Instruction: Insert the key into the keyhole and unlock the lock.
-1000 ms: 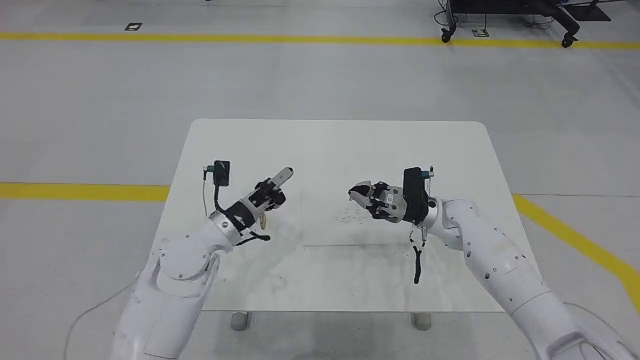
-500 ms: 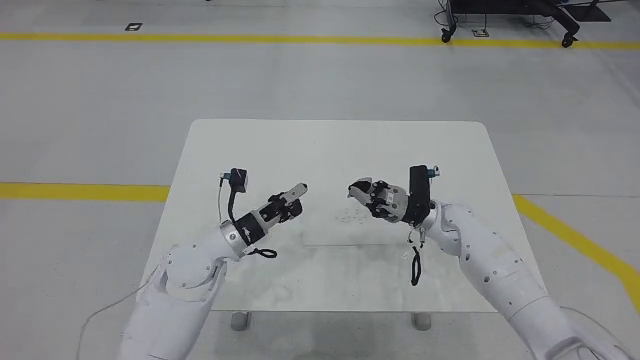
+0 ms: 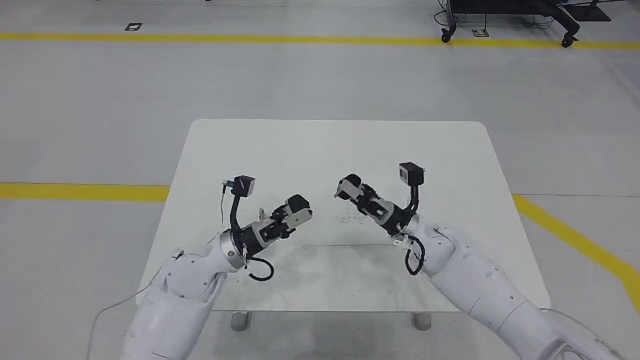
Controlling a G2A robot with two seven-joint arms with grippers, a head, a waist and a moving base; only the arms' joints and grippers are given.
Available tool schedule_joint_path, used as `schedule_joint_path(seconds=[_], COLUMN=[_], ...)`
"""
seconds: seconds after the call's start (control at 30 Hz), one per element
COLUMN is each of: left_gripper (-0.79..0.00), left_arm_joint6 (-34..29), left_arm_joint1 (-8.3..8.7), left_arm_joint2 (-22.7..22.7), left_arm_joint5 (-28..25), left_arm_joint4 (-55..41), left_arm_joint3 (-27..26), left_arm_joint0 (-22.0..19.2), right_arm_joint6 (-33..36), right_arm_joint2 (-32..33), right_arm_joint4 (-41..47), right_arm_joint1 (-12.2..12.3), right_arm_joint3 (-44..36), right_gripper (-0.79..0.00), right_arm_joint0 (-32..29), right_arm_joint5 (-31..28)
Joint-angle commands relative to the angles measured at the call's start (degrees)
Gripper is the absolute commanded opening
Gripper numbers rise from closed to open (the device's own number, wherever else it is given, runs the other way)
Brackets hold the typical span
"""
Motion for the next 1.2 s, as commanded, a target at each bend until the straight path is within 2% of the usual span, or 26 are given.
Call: schedule_joint_path(seconds=[0.0,0.1,0.23,0.4,0.87,1.07,1.17], left_gripper=[-0.397,-0.425,-0.517,-0.499,-0.563,-0.56,-0.591], left_arm_joint6=[1.4,2.4,4.5,5.3,8.2,8.7,9.0], left_arm_joint1=[0.01,0.0,-0.04,0.02,0.15,0.19,0.19], left_arm_joint2=[0.5,1.1,1.3,1.9,2.5,2.9,3.1], left_arm_joint5=[0.1,1.0,3.8,6.1,9.6,10.3,10.7], left_arm_joint4=[2.6,2.5,1.7,2.1,4.0,4.6,4.4], left_arm_joint3=[-0.6,-0.7,-0.9,-1.1,-0.8,-0.4,-0.1], left_arm_joint0=[0.5,0.8,0.9,0.9,0.4,0.1,-0.1], right_arm_joint6=[4.6,9.1,12.6,15.0,20.8,22.4,22.8], right_arm_joint2=[-0.7,-1.2,-1.3,-1.5,-2.3,-1.8,-1.4], right_arm_joint4=[9.1,14.6,18.3,20.8,23.8,23.9,23.4], right_arm_joint1=[-0.3,-0.7,-1.2,-2.0,-4.4,-5.0,-5.3], right_arm_joint3=[0.4,1.3,2.0,2.6,4.0,4.8,5.2], right_gripper=[-0.785,-0.785,-0.785,-0.785,-0.785,-0.785,-0.785], right_arm_joint0=[0.5,1.2,1.5,1.2,1.1,1.2,1.3], right_arm_joint5=[1.1,1.6,1.6,1.9,2.0,1.9,1.9])
